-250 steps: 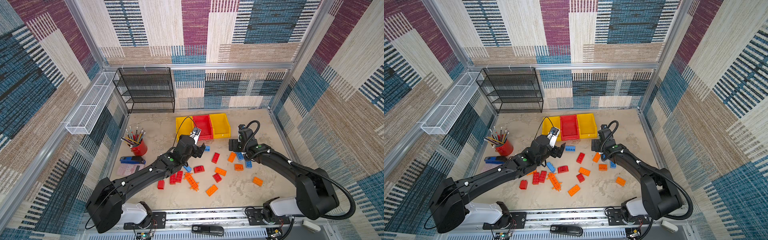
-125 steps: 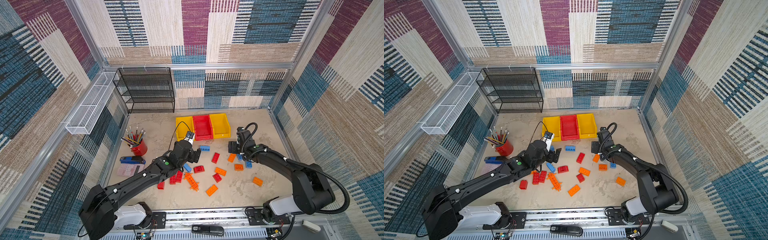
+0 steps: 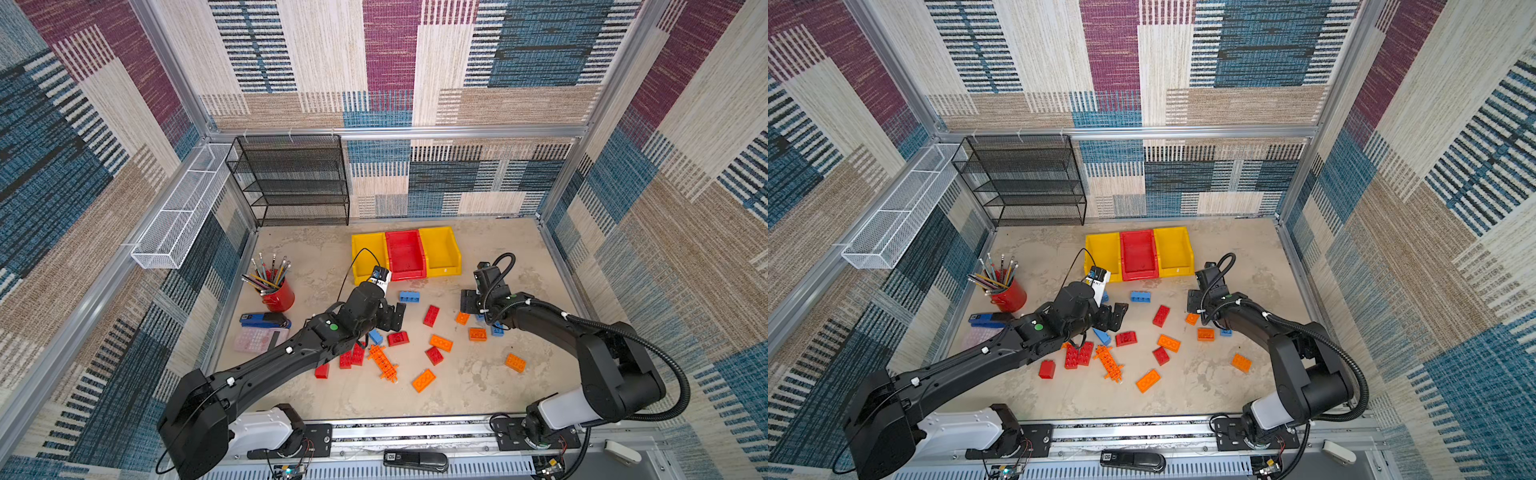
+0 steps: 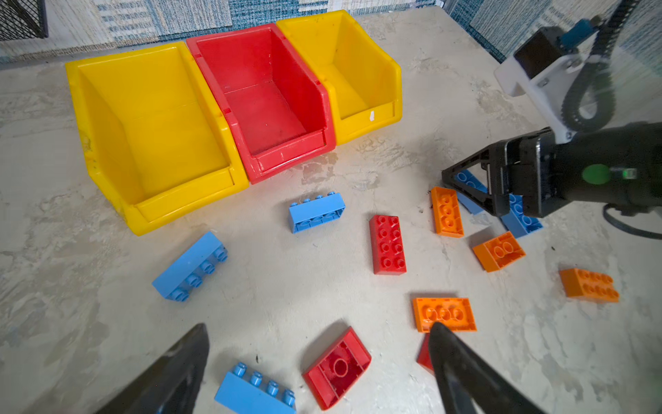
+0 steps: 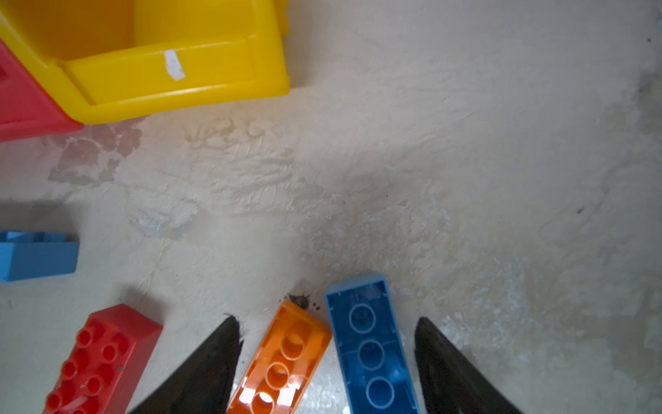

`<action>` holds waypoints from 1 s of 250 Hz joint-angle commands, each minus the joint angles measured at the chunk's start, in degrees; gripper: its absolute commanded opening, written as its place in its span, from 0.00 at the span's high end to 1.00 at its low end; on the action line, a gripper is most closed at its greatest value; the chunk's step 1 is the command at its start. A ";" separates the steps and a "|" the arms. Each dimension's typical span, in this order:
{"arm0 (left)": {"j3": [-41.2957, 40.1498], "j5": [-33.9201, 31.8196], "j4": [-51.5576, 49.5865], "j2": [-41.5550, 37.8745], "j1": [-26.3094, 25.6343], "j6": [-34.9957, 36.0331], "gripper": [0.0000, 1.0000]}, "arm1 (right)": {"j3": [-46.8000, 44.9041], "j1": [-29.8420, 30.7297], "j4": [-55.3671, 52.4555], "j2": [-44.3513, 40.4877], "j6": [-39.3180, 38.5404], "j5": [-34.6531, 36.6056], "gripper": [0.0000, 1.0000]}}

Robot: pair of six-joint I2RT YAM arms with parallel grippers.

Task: Sort the legos into containers by color
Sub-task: Pick up the lego from the middle-right of the table.

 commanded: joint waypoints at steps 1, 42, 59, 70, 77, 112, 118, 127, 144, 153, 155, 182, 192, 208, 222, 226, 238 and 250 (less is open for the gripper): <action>0.68 1.65 -0.49 -1.00 -0.09 -1.23 0.04 | -0.82 -1.17 1.67 -0.03 1.03 0.45 0.24; 0.96 3.06 -0.67 -2.22 -0.19 -1.94 0.03 | -2.40 -2.97 2.60 -0.70 1.00 -1.28 0.28; 1.20 4.55 -0.79 -2.38 -0.31 -2.11 0.02 | -2.79 -3.25 2.79 -1.03 0.91 -1.68 0.30; 1.41 5.43 -0.74 -2.38 -0.43 -2.28 0.02 | -3.03 -3.31 2.88 -1.23 0.85 -1.96 0.30; 1.54 5.93 -0.76 -2.33 -0.54 -2.44 0.01 | -3.11 -3.32 3.03 -1.35 0.83 -2.14 0.31; 1.95 7.84 0.18 -1.80 -1.15 -3.24 0.00 | -3.30 -3.32 3.69 -1.32 0.66 -3.65 0.34; 1.96 8.10 0.48 -1.56 -1.31 -3.31 0.00 | -3.34 -3.32 3.74 -1.26 0.70 -3.72 0.35; 2.12 8.35 0.71 -1.28 -1.54 -3.51 0.00 | -3.23 -3.36 3.66 -1.02 0.65 -3.56 0.35; 2.40 8.92 0.99 -0.65 -1.89 -3.76 0.00 | -3.07 -3.45 3.56 -0.43 0.61 -3.04 0.38; 2.67 9.17 0.97 -0.32 -2.11 -3.85 0.00 | -2.82 -3.41 3.24 -0.02 0.65 -2.48 0.40; 2.63 9.24 0.96 -0.19 -2.16 -3.84 0.00 | -2.71 -3.41 3.17 0.03 0.69 -2.42 0.40; 2.99 9.50 0.91 0.51 -2.71 -3.96 0.00 | -2.40 -3.58 3.04 0.66 0.75 -1.62 0.42; 3.09 9.45 0.87 0.56 -2.87 -3.98 0.00 | -2.33 -3.69 3.13 0.93 0.72 -1.68 0.43; 3.14 9.39 0.96 0.61 -3.00 -3.83 0.00 | -2.12 -3.80 3.35 1.48 0.64 -1.84 0.45; 3.25 9.20 0.96 0.63 -3.13 -3.61 0.00 | -1.98 -4.01 3.41 2.08 0.65 -1.72 0.46; 3.25 9.14 0.95 0.63 -3.16 -3.54 0.00 | -1.91 -4.02 3.46 2.23 0.56 -1.80 0.46; 3.37 8.93 0.97 0.57 -3.16 -3.35 0.00 | -1.73 -4.11 3.57 2.76 0.53 -1.97 0.47; 3.45 8.82 0.98 0.55 -3.13 -3.09 0.00 | -1.46 -4.20 3.55 3.37 0.42 -1.94 0.47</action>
